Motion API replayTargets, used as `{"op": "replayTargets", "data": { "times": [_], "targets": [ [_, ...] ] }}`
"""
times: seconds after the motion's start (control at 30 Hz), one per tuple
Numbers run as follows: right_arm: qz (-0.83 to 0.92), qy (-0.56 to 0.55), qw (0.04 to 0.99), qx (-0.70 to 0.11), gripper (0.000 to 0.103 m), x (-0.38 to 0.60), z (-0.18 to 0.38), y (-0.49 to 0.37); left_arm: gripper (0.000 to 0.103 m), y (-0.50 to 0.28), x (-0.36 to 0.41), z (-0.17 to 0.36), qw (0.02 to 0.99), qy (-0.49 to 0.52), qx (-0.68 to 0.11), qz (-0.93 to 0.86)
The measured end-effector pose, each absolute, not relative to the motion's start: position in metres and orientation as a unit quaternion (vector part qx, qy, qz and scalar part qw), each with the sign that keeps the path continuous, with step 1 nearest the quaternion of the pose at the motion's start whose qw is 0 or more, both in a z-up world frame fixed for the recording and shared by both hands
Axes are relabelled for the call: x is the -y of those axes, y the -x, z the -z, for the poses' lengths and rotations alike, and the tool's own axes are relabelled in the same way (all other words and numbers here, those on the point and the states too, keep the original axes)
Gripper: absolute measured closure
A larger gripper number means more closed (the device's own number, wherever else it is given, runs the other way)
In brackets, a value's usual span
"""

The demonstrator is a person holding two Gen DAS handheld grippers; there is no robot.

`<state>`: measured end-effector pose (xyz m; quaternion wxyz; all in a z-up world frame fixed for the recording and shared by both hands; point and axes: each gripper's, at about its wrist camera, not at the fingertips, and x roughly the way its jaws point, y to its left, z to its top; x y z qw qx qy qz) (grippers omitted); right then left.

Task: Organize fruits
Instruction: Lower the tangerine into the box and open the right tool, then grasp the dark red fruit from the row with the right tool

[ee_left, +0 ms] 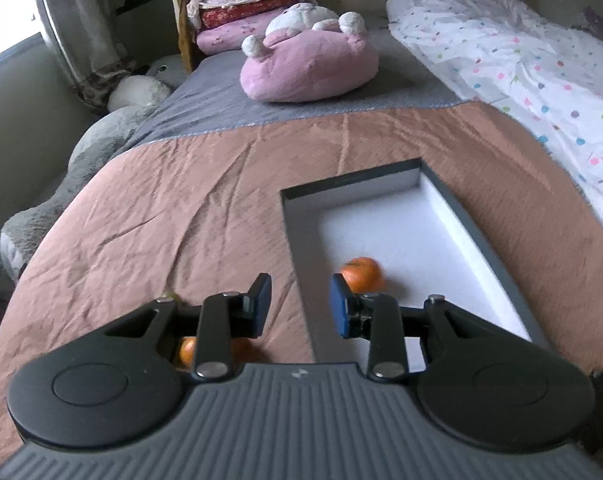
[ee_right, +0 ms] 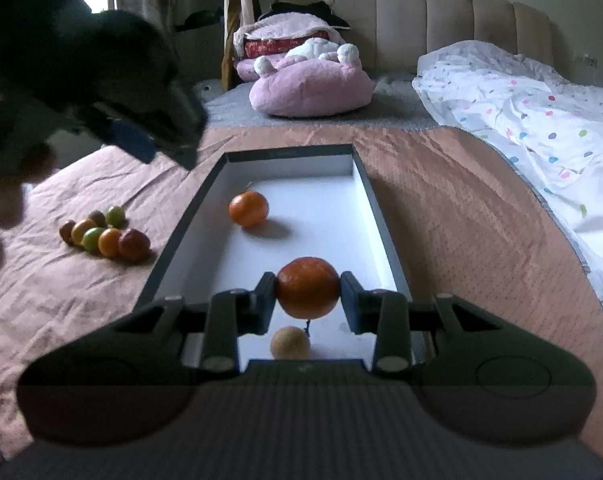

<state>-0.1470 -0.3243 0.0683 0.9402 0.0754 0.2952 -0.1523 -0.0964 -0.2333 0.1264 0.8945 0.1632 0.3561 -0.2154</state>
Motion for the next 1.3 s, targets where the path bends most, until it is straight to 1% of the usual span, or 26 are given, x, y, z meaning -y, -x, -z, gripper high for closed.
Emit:
{"op": "replayTargets", "data": {
  "times": [0.23, 0.4, 0.47, 0.5, 0.53, 0.7, 0.9, 1.1, 1.2, 1.3],
  "targets": [
    [0.156, -0.062, 0.937, -0.305, 0.064, 0.325, -0.062, 0.142, 0.066, 0.108, 0.199, -0.126, 0.895, -0.129, -0.373, 0.21],
    [0.161, -0.045, 0.939, -0.3, 0.063, 0.322, -0.062, 0.143, 0.066, 0.115, 0.176, -0.134, 0.9, -0.118, -0.369, 0.201],
    [0.161, -0.039, 0.942, -0.292, 0.058, 0.321, -0.064, 0.145, 0.066, 0.114, 0.166, -0.14, 0.903, -0.108, -0.368, 0.195],
    [0.161, -0.036, 0.944, -0.287, 0.049, 0.319, -0.065, 0.146, 0.066, 0.114, 0.16, -0.144, 0.904, -0.105, -0.366, 0.192],
    [0.16, -0.034, 0.945, -0.282, 0.044, 0.318, -0.065, 0.147, 0.066, 0.113, 0.154, -0.147, 0.906, -0.102, -0.364, 0.189],
    [0.158, -0.024, 0.954, -0.255, 0.044, 0.313, -0.072, 0.154, 0.066, 0.108, 0.119, -0.161, 0.917, -0.097, -0.351, 0.163],
    [0.153, 0.002, 0.962, -0.225, 0.044, 0.3, -0.083, 0.165, 0.066, 0.094, 0.068, -0.163, 0.922, -0.074, -0.359, 0.124],
    [0.139, 0.025, 0.963, -0.23, 0.044, 0.275, -0.088, 0.169, 0.066, 0.086, 0.027, -0.158, 0.926, -0.059, -0.358, 0.102],
    [0.127, 0.041, 0.961, -0.24, 0.044, 0.257, -0.089, 0.167, 0.066, 0.085, 0.012, -0.151, 0.926, -0.046, -0.362, 0.101],
    [0.105, 0.052, 0.965, -0.235, 0.044, 0.236, -0.096, 0.17, 0.066, 0.083, -0.001, -0.142, 0.926, -0.038, -0.362, 0.096]
  ]
}}
